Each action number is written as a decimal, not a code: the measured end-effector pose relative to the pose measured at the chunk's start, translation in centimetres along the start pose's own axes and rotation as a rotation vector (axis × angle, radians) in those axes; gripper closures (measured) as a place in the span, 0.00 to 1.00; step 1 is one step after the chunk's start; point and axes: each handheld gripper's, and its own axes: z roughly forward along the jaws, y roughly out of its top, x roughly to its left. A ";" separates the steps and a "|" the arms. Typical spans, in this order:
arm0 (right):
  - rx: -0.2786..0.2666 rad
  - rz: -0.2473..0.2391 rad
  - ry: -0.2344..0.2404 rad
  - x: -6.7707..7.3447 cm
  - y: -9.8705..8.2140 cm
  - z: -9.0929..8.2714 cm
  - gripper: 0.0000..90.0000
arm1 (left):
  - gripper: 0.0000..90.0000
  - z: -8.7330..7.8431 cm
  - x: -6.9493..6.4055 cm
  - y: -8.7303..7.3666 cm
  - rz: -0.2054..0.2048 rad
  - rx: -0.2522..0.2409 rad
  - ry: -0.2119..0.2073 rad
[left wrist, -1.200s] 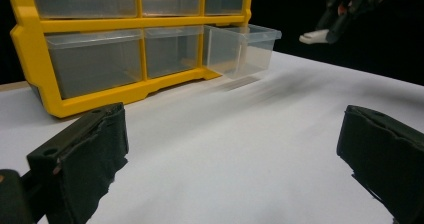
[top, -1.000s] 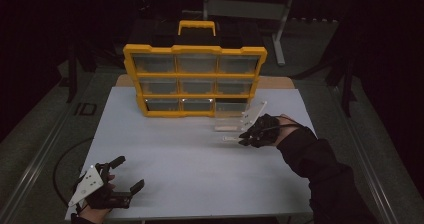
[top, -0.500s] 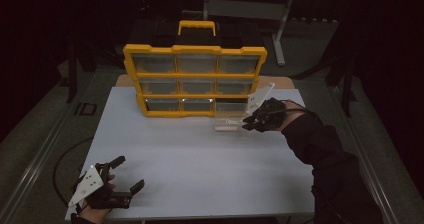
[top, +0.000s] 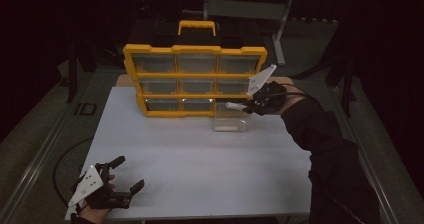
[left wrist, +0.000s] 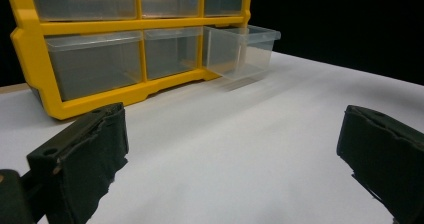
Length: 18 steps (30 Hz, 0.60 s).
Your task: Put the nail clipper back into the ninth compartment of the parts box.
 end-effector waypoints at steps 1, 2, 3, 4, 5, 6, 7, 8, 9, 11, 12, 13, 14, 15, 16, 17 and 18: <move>-0.009 -0.002 -0.005 -0.5 0.2 0.0 0.87 | 0.01 0.0 0.0 0.0 0.001 -0.001 0.001; -0.012 0.002 -0.010 -0.7 0.3 0.0 0.87 | 0.01 0.0 0.0 0.0 -0.002 -0.002 0.000; -0.010 -0.002 -0.015 -0.9 0.4 0.1 0.87 | 0.01 0.0 0.0 0.0 -0.001 -0.002 0.000; -0.016 0.002 -0.017 -1.1 0.5 0.2 0.87 | 0.01 0.0 0.0 0.0 -0.001 -0.002 0.000; -0.018 0.000 -0.014 -1.3 0.6 0.2 0.87 | 0.01 0.0 0.0 0.0 -0.001 -0.002 -0.001; -0.018 0.000 -0.014 -1.3 0.6 0.2 0.87 | 0.01 0.0 0.0 0.0 -0.001 -0.002 -0.003; -0.015 -0.007 -0.017 -1.6 0.8 0.5 0.87 | 0.01 0.0 0.0 0.0 0.000 -0.001 -0.005; -0.015 -0.002 -0.015 -1.7 0.9 0.6 0.87 | 0.01 0.0 0.0 0.0 -0.001 -0.001 -0.005; -0.013 -0.002 -0.018 -1.7 1.0 0.7 0.87 | 0.01 0.0 0.0 0.0 -0.001 -0.001 -0.005; -0.009 -0.004 -0.018 -2.0 1.1 1.0 0.87 | 0.01 0.0 0.0 0.0 0.000 -0.001 -0.005; -0.009 -0.004 -0.018 -2.0 1.1 1.0 0.87 | 0.01 0.0 0.0 0.0 0.000 -0.001 -0.006; -0.007 -0.002 -0.020 -2.3 1.2 1.4 0.87 | 0.01 0.0 0.0 0.0 0.000 -0.001 -0.005; -0.008 0.001 -0.017 -2.4 1.2 1.6 0.87 | 0.01 0.0 0.0 0.0 -0.001 -0.001 -0.005; -0.008 0.001 -0.017 -2.4 1.2 1.6 0.87 | 0.01 0.0 0.0 0.0 -0.001 -0.001 -0.006; -0.007 0.008 -0.019 -2.6 1.2 1.9 0.87 | 0.01 0.0 0.0 0.0 -0.002 -0.003 -0.006; -0.007 0.008 -0.019 -2.6 1.2 1.9 0.87 | 0.01 0.0 0.0 0.0 -0.003 -0.003 -0.006; -0.005 0.012 -0.014 -2.7 1.1 2.2 0.87 | 0.01 0.0 0.0 0.0 -0.004 -0.003 -0.006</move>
